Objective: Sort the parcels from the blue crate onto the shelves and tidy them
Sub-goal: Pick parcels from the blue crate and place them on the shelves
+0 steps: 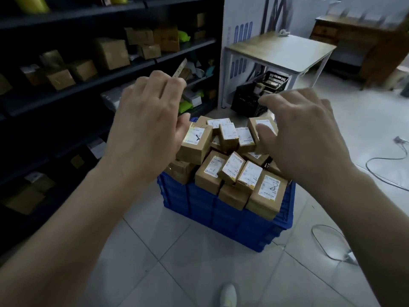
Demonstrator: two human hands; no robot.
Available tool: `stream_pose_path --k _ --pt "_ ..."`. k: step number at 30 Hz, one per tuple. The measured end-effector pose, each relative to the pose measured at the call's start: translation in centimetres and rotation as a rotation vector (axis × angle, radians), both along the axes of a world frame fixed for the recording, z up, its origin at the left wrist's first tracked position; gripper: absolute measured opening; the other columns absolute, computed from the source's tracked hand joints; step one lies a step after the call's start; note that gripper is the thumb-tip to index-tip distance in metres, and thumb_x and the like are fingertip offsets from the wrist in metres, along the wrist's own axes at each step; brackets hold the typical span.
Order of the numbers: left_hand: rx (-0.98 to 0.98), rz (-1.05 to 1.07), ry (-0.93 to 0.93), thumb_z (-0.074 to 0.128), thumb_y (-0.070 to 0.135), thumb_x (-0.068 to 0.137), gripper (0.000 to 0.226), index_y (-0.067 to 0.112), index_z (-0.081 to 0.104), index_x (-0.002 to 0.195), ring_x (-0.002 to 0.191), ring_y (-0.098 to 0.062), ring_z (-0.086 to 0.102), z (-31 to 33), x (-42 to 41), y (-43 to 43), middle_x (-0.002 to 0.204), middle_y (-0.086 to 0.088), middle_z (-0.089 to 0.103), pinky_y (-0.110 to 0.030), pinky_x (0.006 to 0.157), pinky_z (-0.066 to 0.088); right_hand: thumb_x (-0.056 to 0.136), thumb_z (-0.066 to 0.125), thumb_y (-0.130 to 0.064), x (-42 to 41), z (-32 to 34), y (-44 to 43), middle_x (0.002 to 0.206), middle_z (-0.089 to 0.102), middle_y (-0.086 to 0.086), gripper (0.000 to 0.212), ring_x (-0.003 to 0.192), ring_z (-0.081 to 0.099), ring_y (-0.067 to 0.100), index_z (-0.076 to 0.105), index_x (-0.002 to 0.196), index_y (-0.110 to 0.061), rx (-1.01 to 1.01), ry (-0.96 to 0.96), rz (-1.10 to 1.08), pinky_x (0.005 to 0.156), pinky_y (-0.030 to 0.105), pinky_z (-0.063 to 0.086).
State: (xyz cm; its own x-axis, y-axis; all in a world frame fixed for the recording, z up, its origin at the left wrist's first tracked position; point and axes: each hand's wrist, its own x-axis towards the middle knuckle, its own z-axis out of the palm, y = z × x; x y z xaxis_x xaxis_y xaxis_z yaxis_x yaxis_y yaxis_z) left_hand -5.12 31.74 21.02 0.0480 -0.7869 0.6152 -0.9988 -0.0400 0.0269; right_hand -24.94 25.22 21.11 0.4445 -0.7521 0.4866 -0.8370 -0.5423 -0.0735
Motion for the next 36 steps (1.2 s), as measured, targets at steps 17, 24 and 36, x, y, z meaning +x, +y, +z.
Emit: stream_pose_path --k 17,24,36 --pt "0.147 0.084 0.194 0.062 0.020 0.088 0.041 0.004 0.052 0.124 0.104 -0.030 0.052 -5.4 5.4 -13.4 0.115 -0.014 0.055 -0.041 0.089 0.040 0.096 0.054 -0.022 6.4 -3.8 -15.5 0.127 0.059 0.010 0.037 0.125 0.044 0.029 0.055 0.131 -0.013 0.184 0.163 0.059 0.104 0.041 0.031" --pt "0.249 0.020 0.333 0.058 0.025 0.091 0.042 0.009 0.049 0.129 0.113 -0.023 0.048 -8.3 10.3 -20.4 0.123 -0.009 0.052 -0.038 0.096 0.040 0.097 0.052 -0.024 11.2 -5.7 -20.9 0.131 0.056 0.008 0.038 0.127 0.041 0.027 0.052 0.134 -0.015 0.270 0.174 0.020 0.105 0.038 0.029" --pt "0.651 0.066 0.466 0.057 0.029 0.091 0.039 0.011 0.048 0.125 0.106 -0.022 0.052 -19.3 14.7 -31.2 0.122 -0.006 0.049 -0.037 0.091 0.045 0.096 0.052 -0.025 14.3 -14.4 -29.7 0.132 0.056 0.010 0.038 0.123 0.047 0.029 0.053 0.133 -0.014 0.480 0.251 -0.089 0.103 0.043 0.035"
